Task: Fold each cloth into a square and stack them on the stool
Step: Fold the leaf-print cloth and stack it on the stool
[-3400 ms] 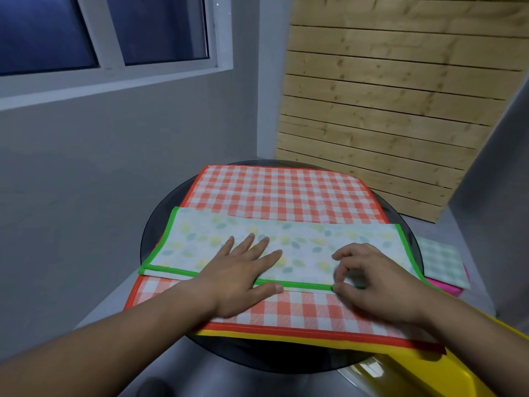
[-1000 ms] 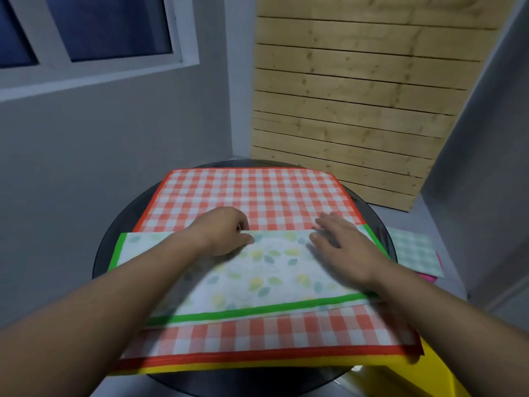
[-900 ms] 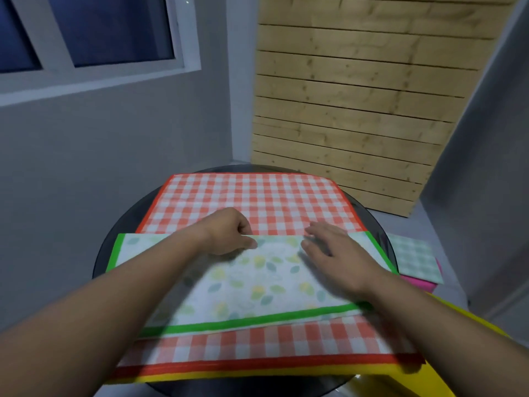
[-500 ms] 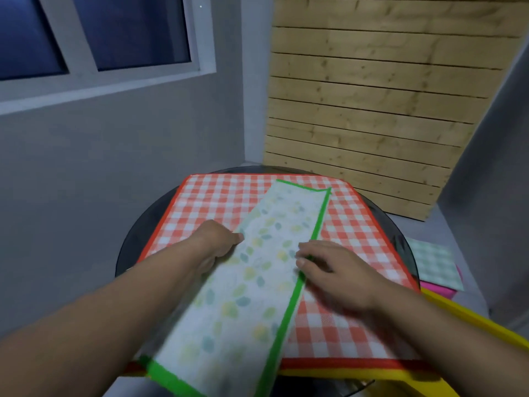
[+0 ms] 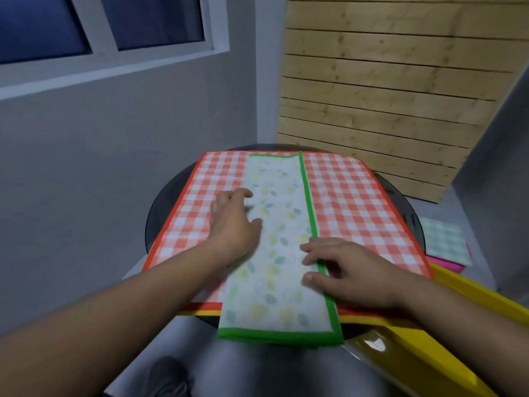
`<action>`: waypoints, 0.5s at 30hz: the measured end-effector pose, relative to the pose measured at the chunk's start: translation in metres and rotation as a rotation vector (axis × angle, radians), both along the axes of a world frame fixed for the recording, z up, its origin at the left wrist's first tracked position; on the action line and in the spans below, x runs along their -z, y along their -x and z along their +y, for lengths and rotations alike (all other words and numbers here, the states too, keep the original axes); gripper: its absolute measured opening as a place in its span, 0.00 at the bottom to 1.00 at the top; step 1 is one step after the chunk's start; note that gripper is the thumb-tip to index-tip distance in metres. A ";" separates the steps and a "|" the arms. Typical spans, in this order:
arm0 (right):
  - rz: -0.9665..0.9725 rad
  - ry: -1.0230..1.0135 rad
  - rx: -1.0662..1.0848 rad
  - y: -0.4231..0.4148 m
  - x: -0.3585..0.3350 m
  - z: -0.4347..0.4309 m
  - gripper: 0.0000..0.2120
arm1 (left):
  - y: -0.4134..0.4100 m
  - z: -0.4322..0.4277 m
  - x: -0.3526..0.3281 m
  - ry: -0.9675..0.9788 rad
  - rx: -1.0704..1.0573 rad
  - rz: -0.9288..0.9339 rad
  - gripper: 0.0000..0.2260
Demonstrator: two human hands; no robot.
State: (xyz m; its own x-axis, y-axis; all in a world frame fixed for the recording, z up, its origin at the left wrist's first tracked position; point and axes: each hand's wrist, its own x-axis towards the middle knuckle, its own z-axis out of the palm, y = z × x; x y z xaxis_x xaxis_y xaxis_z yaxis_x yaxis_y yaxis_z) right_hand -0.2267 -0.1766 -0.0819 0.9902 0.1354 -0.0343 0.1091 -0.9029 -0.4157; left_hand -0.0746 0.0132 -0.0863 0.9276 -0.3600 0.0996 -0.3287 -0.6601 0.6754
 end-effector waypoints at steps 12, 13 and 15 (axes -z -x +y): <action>-0.014 -0.032 -0.137 0.044 0.004 0.039 0.13 | 0.076 0.061 0.002 -0.305 0.809 -0.029 0.20; -0.012 -0.042 -0.145 0.048 0.007 0.042 0.12 | 0.079 0.064 0.005 -0.286 0.798 -0.013 0.21; -0.022 -0.054 -0.146 0.053 0.013 0.047 0.12 | 0.084 0.070 0.010 -0.235 0.771 0.002 0.21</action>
